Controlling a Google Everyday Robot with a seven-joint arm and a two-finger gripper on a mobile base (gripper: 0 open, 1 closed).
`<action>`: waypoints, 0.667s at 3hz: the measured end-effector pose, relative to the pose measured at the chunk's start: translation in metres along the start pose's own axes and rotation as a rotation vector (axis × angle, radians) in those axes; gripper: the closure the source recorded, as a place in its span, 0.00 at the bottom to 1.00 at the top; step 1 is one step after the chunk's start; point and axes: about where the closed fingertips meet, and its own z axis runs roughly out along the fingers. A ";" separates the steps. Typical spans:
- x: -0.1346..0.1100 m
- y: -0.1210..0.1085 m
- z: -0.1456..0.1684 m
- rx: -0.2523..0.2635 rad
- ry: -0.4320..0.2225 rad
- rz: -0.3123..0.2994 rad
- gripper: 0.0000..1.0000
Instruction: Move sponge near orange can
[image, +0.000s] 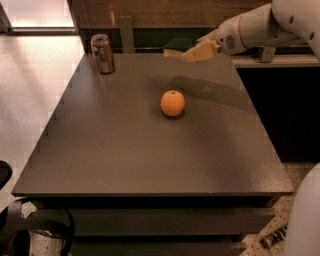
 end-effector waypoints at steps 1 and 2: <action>-0.010 0.013 0.047 -0.013 -0.043 0.009 1.00; -0.018 0.028 0.077 0.006 -0.023 0.001 1.00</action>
Offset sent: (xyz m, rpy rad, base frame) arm 0.0291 0.1102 -0.0386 -0.0187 -0.0212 -0.0309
